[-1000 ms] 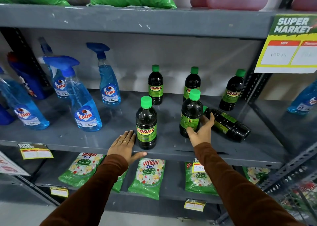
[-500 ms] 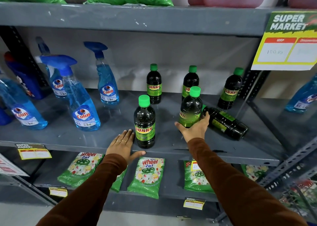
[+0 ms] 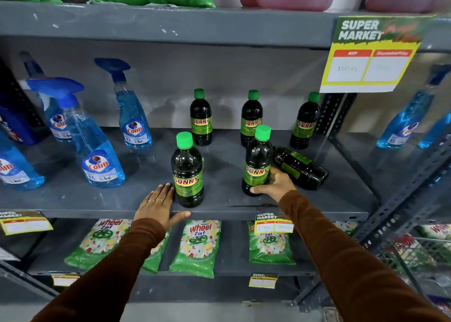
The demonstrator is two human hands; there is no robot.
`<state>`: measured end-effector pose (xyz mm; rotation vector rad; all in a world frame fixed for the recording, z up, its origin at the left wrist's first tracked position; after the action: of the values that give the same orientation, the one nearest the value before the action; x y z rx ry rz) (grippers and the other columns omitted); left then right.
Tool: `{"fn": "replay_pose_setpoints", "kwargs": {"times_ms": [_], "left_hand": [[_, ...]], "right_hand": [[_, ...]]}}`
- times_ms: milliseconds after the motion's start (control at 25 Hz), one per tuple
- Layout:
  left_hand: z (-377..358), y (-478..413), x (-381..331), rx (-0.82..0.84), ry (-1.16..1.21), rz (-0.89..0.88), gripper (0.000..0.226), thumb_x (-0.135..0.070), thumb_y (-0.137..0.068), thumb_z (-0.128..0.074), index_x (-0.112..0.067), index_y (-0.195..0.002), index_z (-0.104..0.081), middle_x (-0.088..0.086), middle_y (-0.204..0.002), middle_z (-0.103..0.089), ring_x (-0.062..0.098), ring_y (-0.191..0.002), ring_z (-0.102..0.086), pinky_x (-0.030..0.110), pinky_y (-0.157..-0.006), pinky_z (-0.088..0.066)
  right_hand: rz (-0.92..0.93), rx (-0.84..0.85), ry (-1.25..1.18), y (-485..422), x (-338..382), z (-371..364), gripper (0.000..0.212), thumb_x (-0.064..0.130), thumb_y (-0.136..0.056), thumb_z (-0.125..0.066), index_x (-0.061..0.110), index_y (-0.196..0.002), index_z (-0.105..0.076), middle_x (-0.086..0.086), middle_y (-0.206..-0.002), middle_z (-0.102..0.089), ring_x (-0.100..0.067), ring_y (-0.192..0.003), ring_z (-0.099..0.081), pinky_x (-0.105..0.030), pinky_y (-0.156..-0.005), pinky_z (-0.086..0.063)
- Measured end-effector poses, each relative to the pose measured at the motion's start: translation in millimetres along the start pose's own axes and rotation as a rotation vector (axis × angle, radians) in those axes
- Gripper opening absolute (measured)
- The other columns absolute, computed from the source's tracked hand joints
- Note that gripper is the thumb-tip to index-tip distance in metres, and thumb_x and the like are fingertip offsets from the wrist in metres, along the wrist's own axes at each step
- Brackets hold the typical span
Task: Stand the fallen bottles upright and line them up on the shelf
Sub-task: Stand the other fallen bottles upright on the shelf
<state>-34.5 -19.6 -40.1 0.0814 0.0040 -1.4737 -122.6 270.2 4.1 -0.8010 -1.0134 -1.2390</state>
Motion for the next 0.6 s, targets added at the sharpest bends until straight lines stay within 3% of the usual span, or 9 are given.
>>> {"fn": "replay_pose_setpoints", "kwargs": {"times_ms": [240, 360, 480, 520, 600], "left_hand": [[-1, 5, -1, -0.022, 0.006, 0.049, 0.141, -0.089, -0.035, 0.027, -0.010, -0.145, -0.012, 0.007, -0.157, -0.013, 0.020, -0.145, -0.011, 0.036, -0.120, -0.009], [-2, 8, -1, -0.058, 0.020, 0.060, 0.126, -0.088, -0.049, 0.008, -0.010, -0.145, -0.016, 0.007, -0.156, -0.017, 0.021, -0.144, -0.014, 0.037, -0.120, -0.011], [-2, 8, -2, -0.059, 0.040, 0.057, 0.113, -0.080, -0.058, -0.002, -0.009, -0.145, -0.016, 0.008, -0.156, -0.016, 0.022, -0.145, -0.013, 0.038, -0.120, -0.010], [-2, 8, -3, -0.055, 0.040, 0.055, 0.111, -0.080, -0.061, -0.005, -0.009, -0.145, -0.015, 0.008, -0.156, -0.015, 0.022, -0.145, -0.012, 0.038, -0.120, -0.010], [-4, 8, -4, -0.039, 0.033, 0.059, 0.107, -0.081, -0.066, -0.009, -0.009, -0.145, -0.012, 0.008, -0.157, -0.012, 0.022, -0.145, -0.010, 0.038, -0.121, -0.009]], "right_hand": [[-0.030, 0.121, -0.106, 21, -6, 0, 0.058, -0.012, -0.058, -0.077, 0.016, -0.102, -0.052, -0.008, -0.110, -0.060, -0.024, -0.105, -0.057, -0.038, -0.100, -0.043], [-0.033, 0.148, -0.130, 27, -9, -1, 0.060, -0.014, -0.057, -0.076, 0.021, -0.099, -0.053, -0.013, -0.112, -0.060, -0.029, -0.107, -0.058, -0.045, -0.101, -0.044], [-0.053, 0.192, -0.067, 24, -18, -1, 0.087, -0.002, -0.049, -0.077, 0.010, -0.128, -0.040, -0.011, -0.129, -0.052, -0.028, -0.118, -0.052, -0.048, -0.102, -0.044], [-0.066, 0.154, -0.039, 22, -21, 7, 0.098, 0.005, -0.048, -0.074, 0.010, -0.136, -0.032, -0.009, -0.135, -0.048, -0.026, -0.122, -0.049, -0.047, -0.102, -0.044], [-0.005, -0.040, 0.075, 18, -12, 36, 0.087, 0.008, -0.056, -0.068, 0.010, -0.137, -0.035, -0.011, -0.137, -0.049, -0.027, -0.124, -0.048, -0.043, -0.104, -0.042]]}}
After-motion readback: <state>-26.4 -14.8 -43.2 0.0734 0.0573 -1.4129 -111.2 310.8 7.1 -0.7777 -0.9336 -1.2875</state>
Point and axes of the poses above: each hand's wrist, its own y-axis away from the middle knuckle, its own z-axis out of the back of the hand, x = y × z, the point moved 9 cm from there along -y, towards the middle knuckle
